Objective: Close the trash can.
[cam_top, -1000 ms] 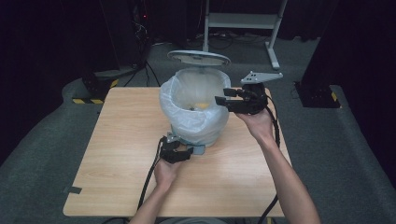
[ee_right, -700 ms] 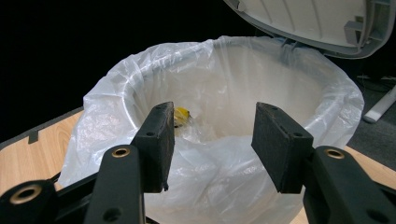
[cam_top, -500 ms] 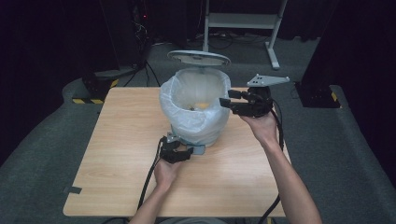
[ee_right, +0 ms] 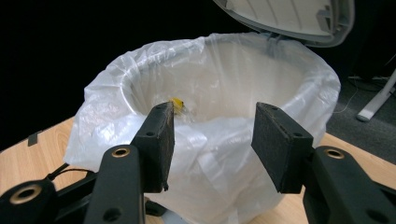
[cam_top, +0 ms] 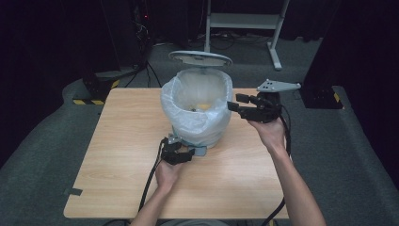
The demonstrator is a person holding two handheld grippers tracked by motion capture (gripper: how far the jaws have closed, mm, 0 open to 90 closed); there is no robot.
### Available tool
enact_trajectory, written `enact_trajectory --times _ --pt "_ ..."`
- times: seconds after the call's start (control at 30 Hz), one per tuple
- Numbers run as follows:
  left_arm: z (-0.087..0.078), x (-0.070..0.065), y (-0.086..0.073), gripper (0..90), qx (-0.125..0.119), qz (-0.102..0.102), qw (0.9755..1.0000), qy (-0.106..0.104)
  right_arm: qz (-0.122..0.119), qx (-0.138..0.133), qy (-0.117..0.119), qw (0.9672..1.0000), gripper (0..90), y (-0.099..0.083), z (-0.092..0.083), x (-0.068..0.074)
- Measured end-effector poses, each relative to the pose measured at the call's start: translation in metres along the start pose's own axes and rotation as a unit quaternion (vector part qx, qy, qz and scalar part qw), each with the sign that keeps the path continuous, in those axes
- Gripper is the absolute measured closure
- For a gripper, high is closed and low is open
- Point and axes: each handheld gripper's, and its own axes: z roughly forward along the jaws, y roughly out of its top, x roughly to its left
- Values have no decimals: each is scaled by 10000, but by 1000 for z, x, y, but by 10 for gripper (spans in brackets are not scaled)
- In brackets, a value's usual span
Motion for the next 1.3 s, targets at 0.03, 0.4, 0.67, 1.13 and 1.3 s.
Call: enact_trajectory --times 0.03,0.4,0.67,1.13,1.3 --pt "0 0 0 302 1 1 10000 0 9 -9 -6 10000 488 -1 -1 0" --pt "0 0 0 302 -3 -3 10000 4 243 -183 -143 9994 498 -26 -15 -5" --pt "0 0 0 303 -1 -5 10000 1 474 -195 -208 9985 499 -56 -18 -8" --pt "0 -1 0 302 -24 -28 10000 7 699 -129 -391 9967 499 -97 -19 -11" --pt "0 -1 0 302 -29 -29 10000 8 792 31 -511 9955 496 -124 -8 -12"
